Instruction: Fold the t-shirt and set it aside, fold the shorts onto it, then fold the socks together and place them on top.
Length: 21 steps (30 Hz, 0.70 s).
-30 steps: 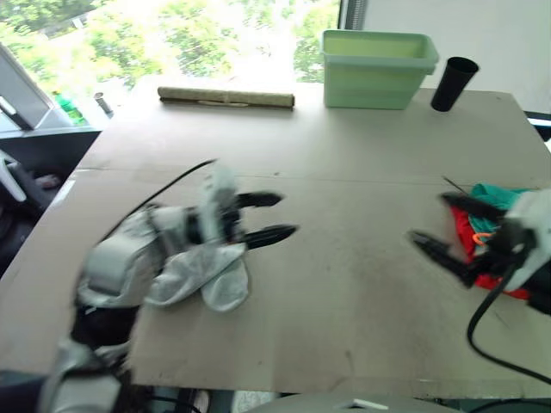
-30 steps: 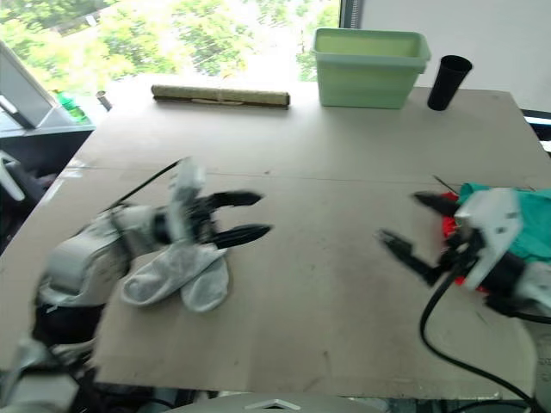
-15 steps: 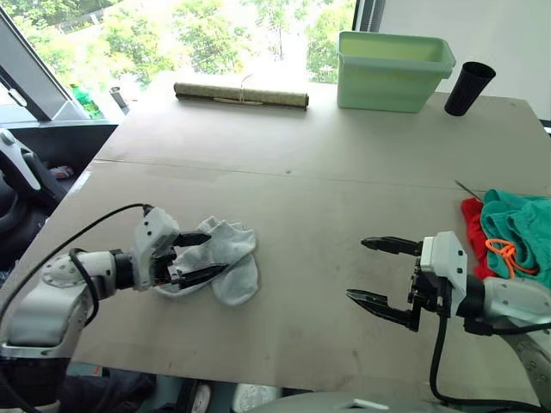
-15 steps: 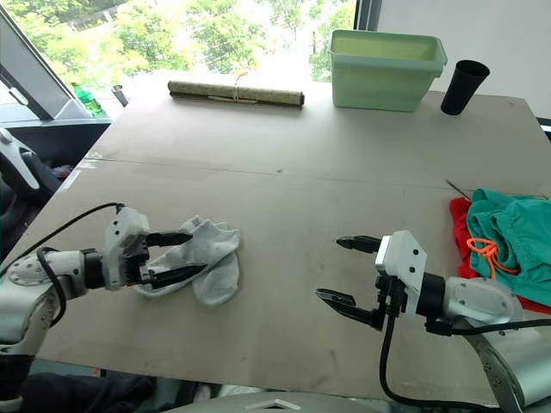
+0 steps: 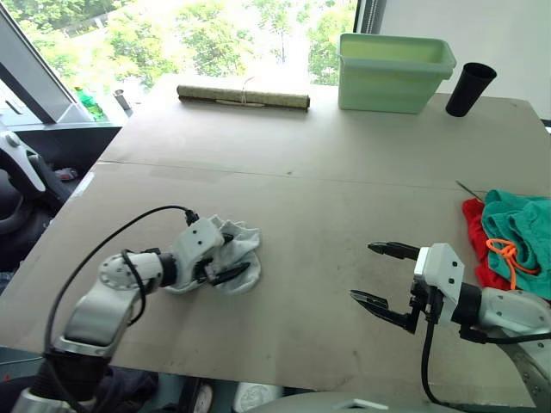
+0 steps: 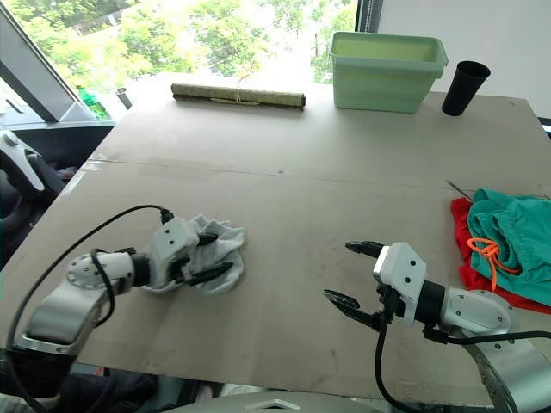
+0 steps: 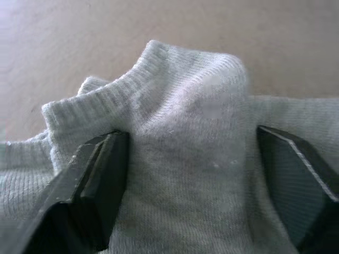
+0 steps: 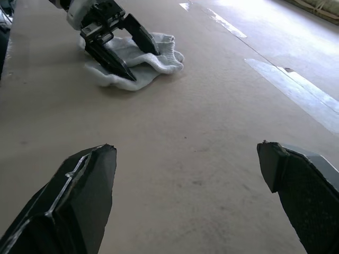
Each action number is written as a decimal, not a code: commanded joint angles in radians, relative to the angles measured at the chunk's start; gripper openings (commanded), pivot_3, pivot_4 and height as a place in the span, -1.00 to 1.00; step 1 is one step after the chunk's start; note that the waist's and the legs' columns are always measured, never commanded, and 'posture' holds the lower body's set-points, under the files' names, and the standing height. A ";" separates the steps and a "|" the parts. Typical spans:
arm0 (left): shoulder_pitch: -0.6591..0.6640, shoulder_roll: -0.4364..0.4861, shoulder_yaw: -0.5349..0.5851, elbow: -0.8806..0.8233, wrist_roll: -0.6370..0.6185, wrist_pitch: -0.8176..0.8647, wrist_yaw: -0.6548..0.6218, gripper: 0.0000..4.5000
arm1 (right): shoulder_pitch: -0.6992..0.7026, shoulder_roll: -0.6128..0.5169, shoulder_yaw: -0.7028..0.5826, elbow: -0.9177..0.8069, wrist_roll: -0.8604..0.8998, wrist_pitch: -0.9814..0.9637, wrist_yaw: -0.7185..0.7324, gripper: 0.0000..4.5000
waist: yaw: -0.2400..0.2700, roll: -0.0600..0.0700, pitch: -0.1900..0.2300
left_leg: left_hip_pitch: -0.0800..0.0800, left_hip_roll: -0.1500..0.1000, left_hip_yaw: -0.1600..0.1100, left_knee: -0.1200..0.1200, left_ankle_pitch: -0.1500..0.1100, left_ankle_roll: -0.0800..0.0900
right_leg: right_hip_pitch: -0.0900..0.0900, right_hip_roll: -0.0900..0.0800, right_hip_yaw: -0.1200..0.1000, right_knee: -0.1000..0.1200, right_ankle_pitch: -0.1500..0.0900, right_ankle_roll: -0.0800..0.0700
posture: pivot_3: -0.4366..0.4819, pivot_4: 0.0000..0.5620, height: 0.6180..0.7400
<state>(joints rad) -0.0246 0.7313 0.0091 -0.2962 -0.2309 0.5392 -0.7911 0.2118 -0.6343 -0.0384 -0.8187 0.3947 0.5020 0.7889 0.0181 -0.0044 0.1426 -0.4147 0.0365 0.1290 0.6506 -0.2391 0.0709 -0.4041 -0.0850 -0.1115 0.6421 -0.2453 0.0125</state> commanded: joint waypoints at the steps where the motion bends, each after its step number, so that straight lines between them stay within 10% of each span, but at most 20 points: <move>1: -0.076 -0.138 -0.005 -0.031 -0.050 0.370 0.187 0.08 | -0.020 -0.006 0.005 -0.037 0.001 0.000 -0.034 1.00 | 0.013 0.004 -0.003 | 0.000 0.000 0.000 0.002 0.000 0.001 | 0.001 0.000 -0.001 0.001 -0.001 0.004 | -0.05 -0.47 1.00; 7: -0.355 -0.411 0.117 -0.010 -0.068 0.746 0.443 -0.99 | -0.092 -0.024 0.020 -0.036 0.002 0.033 -0.069 1.00 | 0.026 0.001 -0.004 | 0.001 0.000 -0.001 0.005 -0.001 0.006 | 0.005 0.000 -0.006 0.002 0.000 0.006 | -0.05 -0.47 1.00; 13: -0.560 -0.630 0.135 0.116 -0.041 0.832 0.603 -0.99 | -0.250 0.020 0.053 0.043 0.007 0.179 -0.176 1.00 | 0.019 -0.009 0.001 | -0.001 0.001 -0.002 0.009 0.003 0.008 | 0.008 0.003 -0.006 0.002 0.002 0.008 | -0.05 -0.47 1.00; 14: -0.574 -0.649 0.147 0.126 -0.050 0.839 0.604 -0.54 | -0.289 0.044 0.069 0.068 -0.005 0.221 -0.218 1.00 | 0.020 -0.010 0.001 | -0.001 0.001 -0.002 0.009 0.003 0.008 | 0.008 0.003 -0.006 0.002 0.004 0.006 | -0.05 -0.47 1.00; 21: -0.576 -0.514 0.174 0.035 -0.216 0.841 0.405 0.90 | -0.445 0.115 0.199 0.118 -0.084 0.421 -0.369 1.00 | -0.006 -0.010 0.002 | -0.001 0.003 -0.002 0.006 0.004 0.005 | 0.005 0.004 -0.006 0.003 0.004 0.004 | -0.05 -0.47 1.00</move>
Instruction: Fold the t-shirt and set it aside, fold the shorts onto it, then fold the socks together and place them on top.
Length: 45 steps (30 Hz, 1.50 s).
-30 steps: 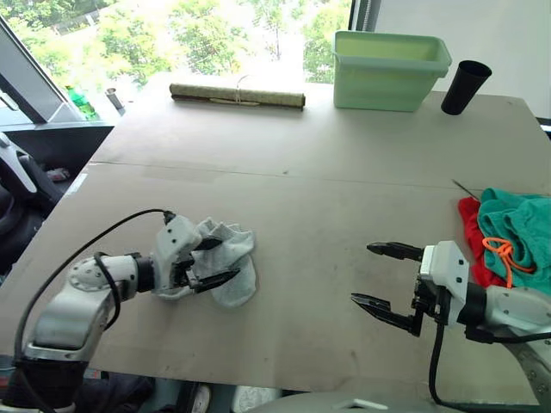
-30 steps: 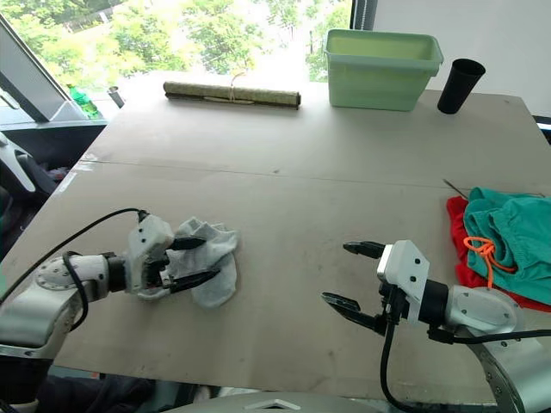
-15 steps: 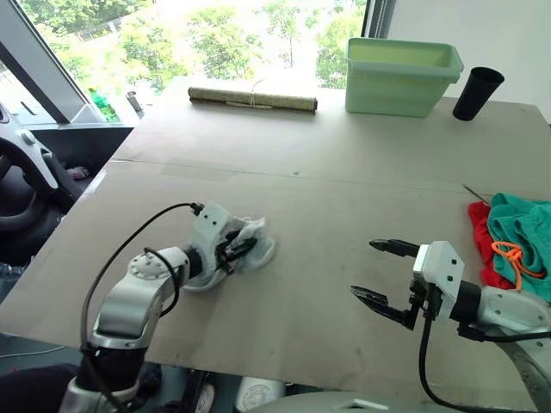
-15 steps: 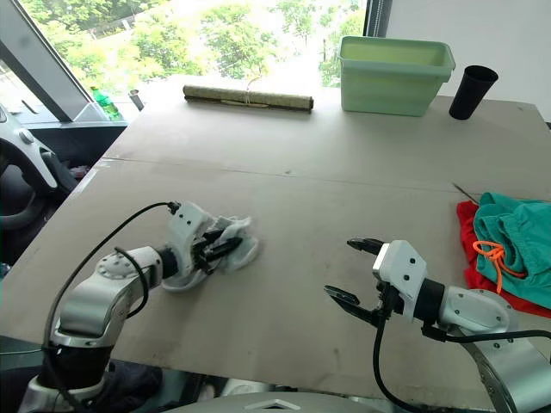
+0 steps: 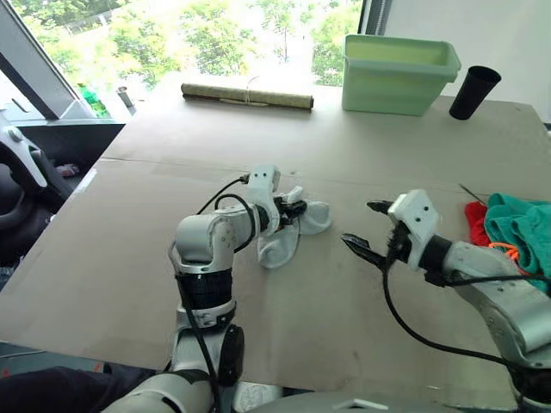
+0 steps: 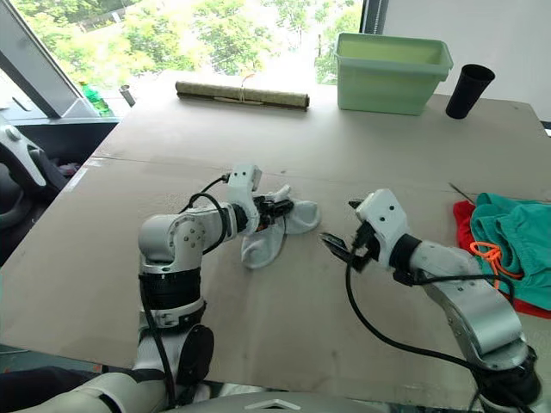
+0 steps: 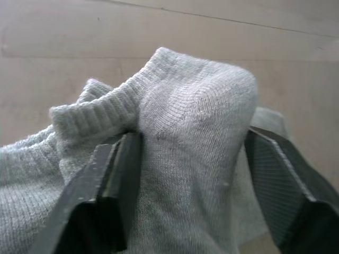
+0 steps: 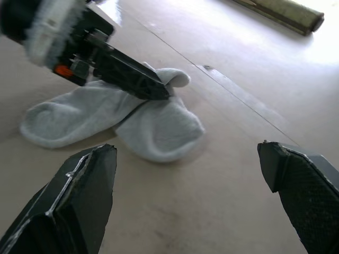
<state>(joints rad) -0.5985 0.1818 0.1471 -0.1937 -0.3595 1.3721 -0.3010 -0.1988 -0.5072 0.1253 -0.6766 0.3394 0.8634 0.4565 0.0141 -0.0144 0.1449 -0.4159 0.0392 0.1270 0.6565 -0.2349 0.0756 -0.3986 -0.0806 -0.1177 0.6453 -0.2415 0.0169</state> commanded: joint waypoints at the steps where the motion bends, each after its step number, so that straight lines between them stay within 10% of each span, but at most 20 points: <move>1: 0.017 0.105 0.020 -0.089 -0.105 -0.025 -0.145 0.90 | -0.038 -0.003 0.039 -0.022 -0.014 0.045 -0.020 1.00 | -0.002 0.000 0.000 | 0.000 0.000 0.000 0.000 0.000 0.000 | 0.000 0.000 0.000 0.000 0.000 0.000 | -0.05 -0.47 1.00; 5: 0.127 0.396 -0.085 -0.141 -0.108 -0.268 -0.420 0.90 | -0.040 0.020 0.057 -0.010 0.021 -0.067 0.058 1.00 | -0.021 0.000 0.001 | 0.000 0.000 0.002 -0.004 0.000 -0.001 | -0.003 0.000 0.001 0.000 0.000 0.000 | -0.05 -0.47 1.00; 18: 0.168 0.694 -0.273 0.135 0.026 -1.010 -1.036 0.90 | -0.005 -0.069 0.081 -0.022 0.037 -0.176 0.215 1.00 | -0.013 -0.001 0.003 | -0.001 -0.001 0.002 -0.006 -0.002 -0.005 | -0.005 -0.004 0.000 -0.002 -0.001 -0.002 | -0.05 -0.47 1.00; 37: 0.040 0.413 -0.342 -0.230 0.031 -0.121 -0.395 0.90 | 0.065 -0.087 0.014 -0.099 0.051 -0.096 0.127 1.00 | -0.001 -0.003 0.004 | -0.002 -0.001 0.002 -0.003 0.000 0.001 | -0.004 -0.001 0.002 -0.001 -0.003 0.003 | -0.05 -0.47 1.00; 45: 0.021 0.473 -0.537 -0.190 0.132 -0.201 -0.323 0.90 | 0.060 -0.099 -0.008 -0.115 0.073 -0.070 0.119 1.00 | -0.001 -0.003 0.004 | -0.001 -0.001 0.002 -0.003 0.000 0.000 | -0.004 0.001 0.004 0.000 -0.002 0.000 | -0.05 -0.47 1.00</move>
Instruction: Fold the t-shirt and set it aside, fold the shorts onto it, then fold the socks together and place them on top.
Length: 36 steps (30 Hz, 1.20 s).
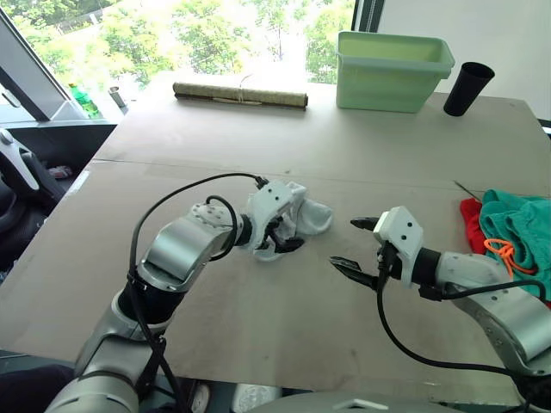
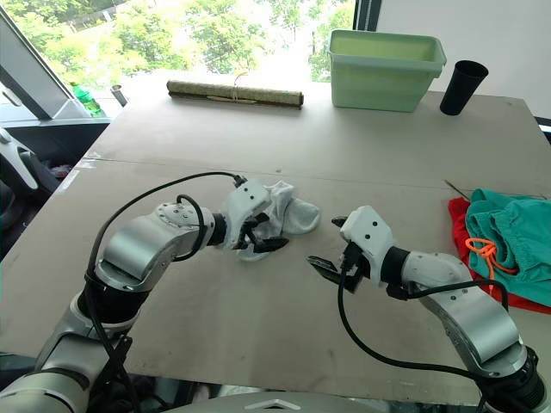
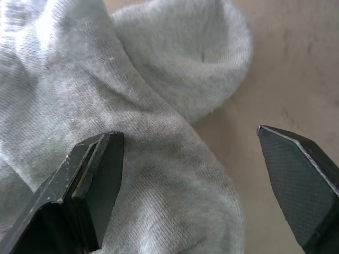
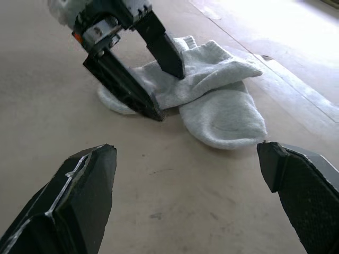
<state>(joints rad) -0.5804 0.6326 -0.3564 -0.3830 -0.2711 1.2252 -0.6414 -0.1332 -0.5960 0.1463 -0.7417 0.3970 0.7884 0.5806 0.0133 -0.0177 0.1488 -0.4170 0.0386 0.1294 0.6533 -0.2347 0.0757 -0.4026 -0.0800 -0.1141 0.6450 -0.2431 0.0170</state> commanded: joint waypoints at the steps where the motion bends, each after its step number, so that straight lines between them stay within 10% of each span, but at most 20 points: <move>1: 0.008 0.026 -0.042 0.005 0.051 -0.068 0.022 0.90 | -0.005 -0.012 -0.031 -0.052 0.017 0.006 -0.006 1.00 | 0.000 0.000 0.000 | 0.000 0.000 0.000 0.000 0.000 0.000 | 0.000 0.000 0.000 0.000 0.000 -0.001 | -0.05 -0.47 1.00; 7: 0.075 0.049 -0.040 0.029 0.096 -0.215 0.023 -0.04 | 0.019 -0.025 -0.047 -0.072 0.019 0.021 -0.017 1.00 | 0.001 0.000 -0.001 | 0.000 0.000 0.000 0.000 0.000 0.000 | 0.000 -0.001 0.001 0.000 0.001 -0.001 | -0.05 -0.47 1.00; 12: 0.098 -0.017 0.174 0.028 0.006 -0.334 0.013 -0.98 | 0.029 -0.038 -0.062 -0.068 0.023 0.010 -0.013 1.00 | 0.000 0.000 0.000 | 0.000 0.000 0.000 0.000 0.000 0.000 | 0.000 -0.001 0.000 0.000 0.001 -0.001 | -0.05 -0.47 1.00; 18: 0.005 -0.284 0.646 0.050 -0.552 -0.111 0.044 -0.98 | 0.011 -0.051 -0.074 -0.028 0.021 -0.019 0.015 1.00 | 0.002 -0.002 0.001 | 0.000 0.000 0.000 0.001 0.000 0.000 | 0.000 -0.003 -0.001 0.000 0.001 -0.001 | -0.05 -0.47 1.00; 22: 0.016 -0.417 0.936 0.182 -1.002 0.047 0.451 -0.98 | -0.010 -0.065 -0.072 -0.001 0.021 -0.034 0.040 1.00 | -0.007 -0.003 0.000 | 0.002 0.000 -0.002 0.002 0.000 0.000 | 0.004 -0.003 -0.002 0.000 -0.001 0.003 | -0.05 -0.47 1.00; 26: 0.193 -0.451 0.969 0.125 -1.072 0.034 0.711 -0.98 | -0.029 -0.068 -0.084 0.018 0.065 0.003 0.063 1.00 | -0.021 -0.004 0.001 | 0.005 0.000 -0.001 0.001 0.000 0.000 | 0.006 -0.001 -0.002 0.002 0.001 0.000 | -0.05 -0.47 1.00; 32: 0.462 -0.452 0.905 0.108 -1.463 -0.080 1.063 0.09 | -0.048 -0.076 -0.054 0.030 0.079 0.015 0.072 1.00 | -0.007 -0.007 0.002 | 0.004 -0.001 -0.003 0.002 0.000 -0.001 | 0.006 -0.003 -0.002 0.001 0.001 -0.001 | -0.05 -0.47 1.00; 36: 0.501 -0.157 0.902 0.087 -1.465 0.008 0.848 0.25 | -0.057 -0.080 -0.043 0.035 0.077 0.006 0.080 1.00 | -0.001 -0.008 0.002 | 0.004 0.000 -0.004 0.002 0.000 -0.003 | 0.006 -0.003 -0.005 0.002 0.001 -0.003 | -0.05 -0.47 1.00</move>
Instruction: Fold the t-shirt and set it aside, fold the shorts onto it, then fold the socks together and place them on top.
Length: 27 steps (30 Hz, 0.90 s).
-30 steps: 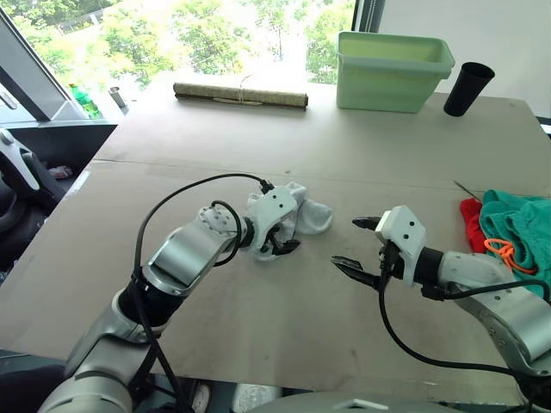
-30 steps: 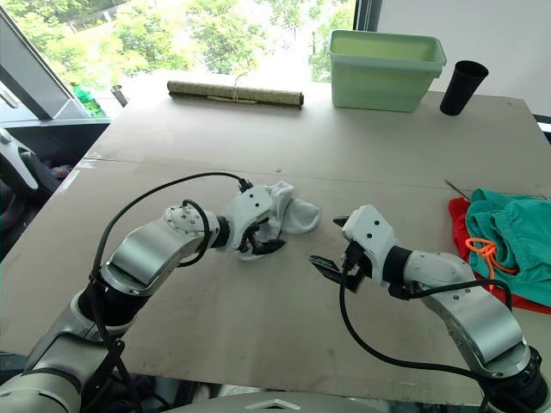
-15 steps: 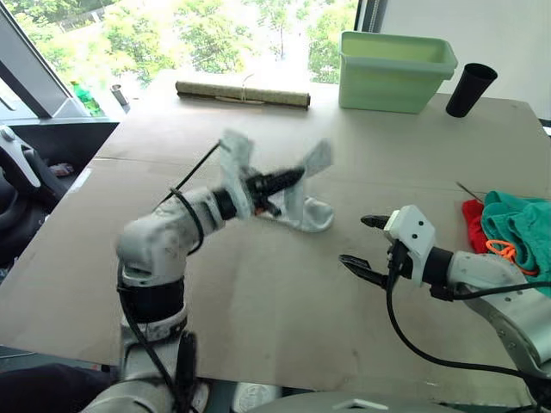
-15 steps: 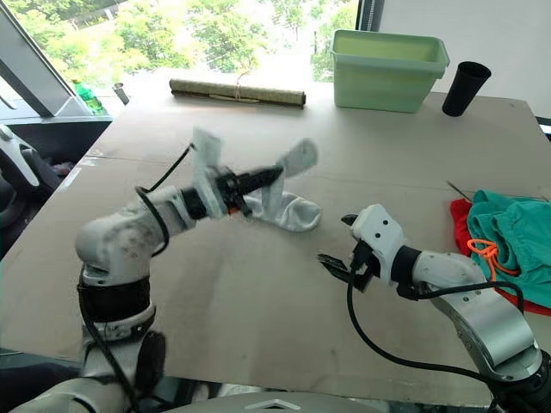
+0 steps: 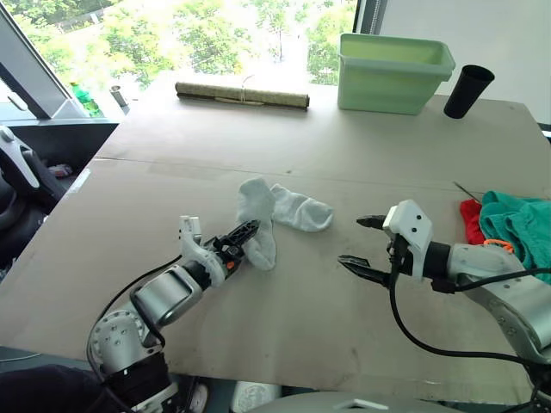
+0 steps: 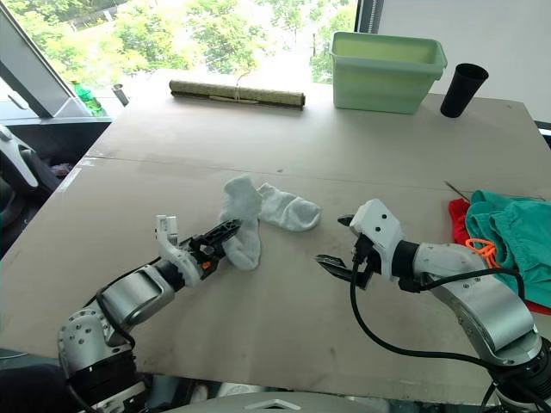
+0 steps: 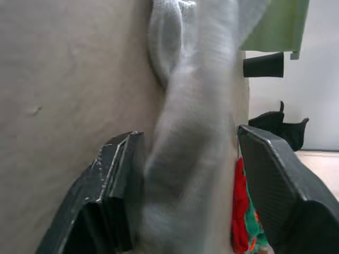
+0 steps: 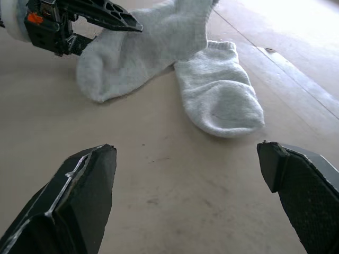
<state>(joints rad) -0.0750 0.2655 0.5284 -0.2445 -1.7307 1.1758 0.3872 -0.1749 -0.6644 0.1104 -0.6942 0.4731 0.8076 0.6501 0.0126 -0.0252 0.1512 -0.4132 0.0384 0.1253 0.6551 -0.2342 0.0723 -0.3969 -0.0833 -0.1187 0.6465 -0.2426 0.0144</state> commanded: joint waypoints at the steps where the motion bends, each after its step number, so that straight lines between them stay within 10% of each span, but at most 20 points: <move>1: 0.004 0.331 -0.006 -0.090 0.094 0.083 -0.361 0.25 | -0.017 -0.013 -0.006 -0.010 0.001 -0.015 0.012 1.00 | -0.001 0.000 0.000 | 0.000 0.000 -0.001 0.000 -0.001 -0.004 | 0.000 0.001 -0.001 0.000 -0.001 -0.001 | -0.05 -0.47 1.00; 5: 0.113 0.771 -0.255 -0.165 0.711 -0.381 -1.181 0.25 | -0.016 -0.019 -0.003 -0.003 0.003 -0.027 0.024 1.00 | 0.000 0.010 -0.002 | -0.001 -0.001 0.002 -0.002 -0.001 -0.006 | -0.005 0.000 -0.001 -0.001 -0.002 -0.003 | -0.05 -0.47 1.00; 11: -0.099 0.863 -0.553 0.130 1.186 -1.000 -1.772 0.25 | 0.010 -0.029 0.014 -0.043 0.011 -0.145 0.111 1.00 | 0.002 0.016 -0.005 | -0.005 -0.002 0.007 -0.008 -0.001 -0.006 | -0.011 -0.003 0.002 -0.004 -0.002 -0.004 | -0.05 -0.47 1.00; 22: -0.388 0.668 -0.788 0.557 1.545 -1.469 -1.980 0.25 | 0.046 -0.045 0.000 -0.142 0.019 -0.292 0.173 1.00 | 0.000 0.014 -0.005 | -0.008 0.001 0.008 -0.005 0.000 0.002 | -0.013 0.002 0.002 -0.004 -0.001 0.000 | -0.05 -0.47 1.00; 27: -0.404 0.600 -0.765 0.607 1.526 -1.414 -1.969 -0.54 | 0.097 -0.039 -0.023 -0.178 0.026 -0.279 0.122 1.00 | 0.001 0.011 -0.006 | -0.011 0.001 0.006 -0.001 -0.001 0.004 | -0.013 0.002 0.001 -0.004 0.000 0.000 | -0.05 -0.47 1.00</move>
<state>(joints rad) -0.4924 0.8710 -0.2565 0.3776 -0.1653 -0.3062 -1.5752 -0.0872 -0.7046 0.1245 -0.8271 0.4900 0.5397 0.7940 0.0138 -0.0140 0.1447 -0.4243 0.0395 0.1310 0.6543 -0.2352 0.0767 -0.4098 -0.0815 -0.1175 0.6431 -0.2429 0.0143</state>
